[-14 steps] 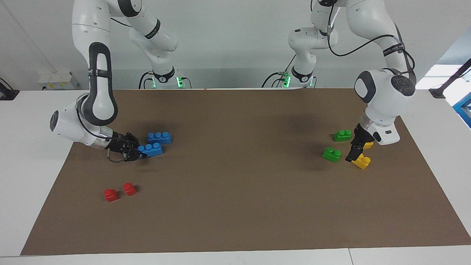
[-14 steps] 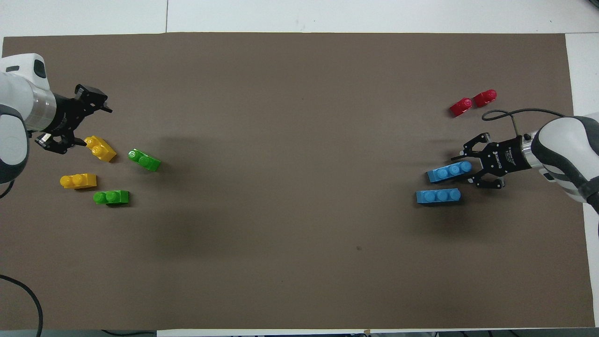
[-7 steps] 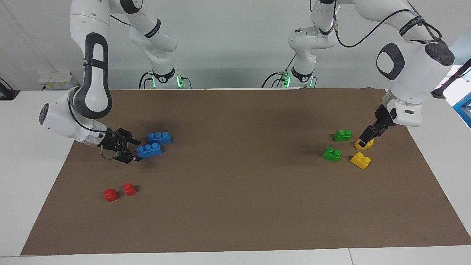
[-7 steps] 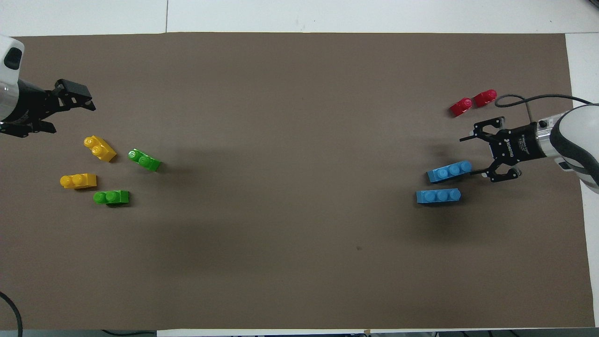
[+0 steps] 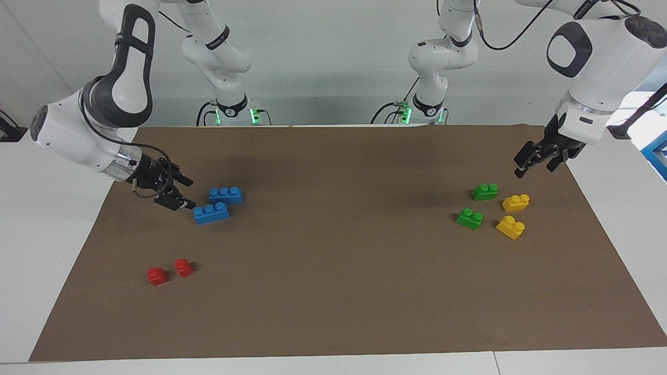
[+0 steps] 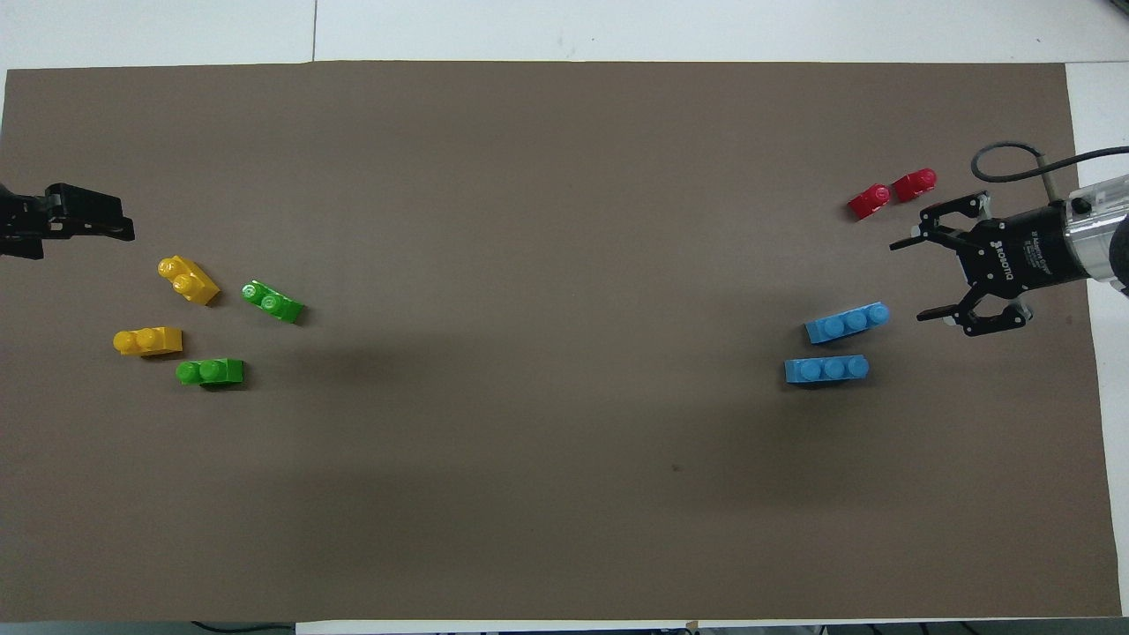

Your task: Remove green block with left arm and hold with right

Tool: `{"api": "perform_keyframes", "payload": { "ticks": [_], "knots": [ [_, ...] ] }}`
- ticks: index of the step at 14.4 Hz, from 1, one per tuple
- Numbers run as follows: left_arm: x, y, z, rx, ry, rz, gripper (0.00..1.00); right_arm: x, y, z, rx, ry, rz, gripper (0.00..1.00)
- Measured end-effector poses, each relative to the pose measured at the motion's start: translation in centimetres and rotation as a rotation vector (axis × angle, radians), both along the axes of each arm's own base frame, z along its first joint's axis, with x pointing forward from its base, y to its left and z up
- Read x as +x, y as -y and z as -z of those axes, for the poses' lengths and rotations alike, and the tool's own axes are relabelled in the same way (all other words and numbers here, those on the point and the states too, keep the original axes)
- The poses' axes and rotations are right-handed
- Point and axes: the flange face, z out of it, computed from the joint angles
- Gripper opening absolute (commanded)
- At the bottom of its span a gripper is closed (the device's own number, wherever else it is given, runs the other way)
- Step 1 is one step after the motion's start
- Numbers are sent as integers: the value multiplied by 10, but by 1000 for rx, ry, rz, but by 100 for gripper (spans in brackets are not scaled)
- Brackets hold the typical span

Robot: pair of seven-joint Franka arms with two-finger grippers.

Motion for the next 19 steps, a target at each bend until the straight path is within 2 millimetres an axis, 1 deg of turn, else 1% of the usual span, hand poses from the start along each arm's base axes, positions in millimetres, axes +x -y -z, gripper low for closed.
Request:
{"api": "perform_keyframes", "payload": {
  "ticks": [3, 6, 7, 9, 11, 13, 15, 19],
  "knots": [
    [-5, 1, -13, 3, 2, 43, 100, -10, -26, -61, -128, 91, -130, 94],
    [-6, 1, -24, 4, 8, 47, 100, -32, -60, -121, -224, 174, -283, 94],
    [-7, 1, -25, 3, 3, 47, 100, -38, -65, -139, -242, 199, -352, 94],
    [-8, 1, -23, 2, -13, 48, 100, -46, -65, -169, -277, 255, -494, 95],
    [-8, 1, -22, 2, -15, 48, 100, -49, -61, -184, -315, 302, -655, 95],
    [-6, 2, -18, 2, -23, 49, 100, -51, -58, -188, -325, 334, -803, 96],
    [-5, 1, -15, 18, -32, 58, 100, -56, -57, -194, -333, 343, -887, 96],
    [-3, 5, -9, 27, -46, 70, 100, -64, -54, -204, -366, 352, -986, 96]
  ]
}}
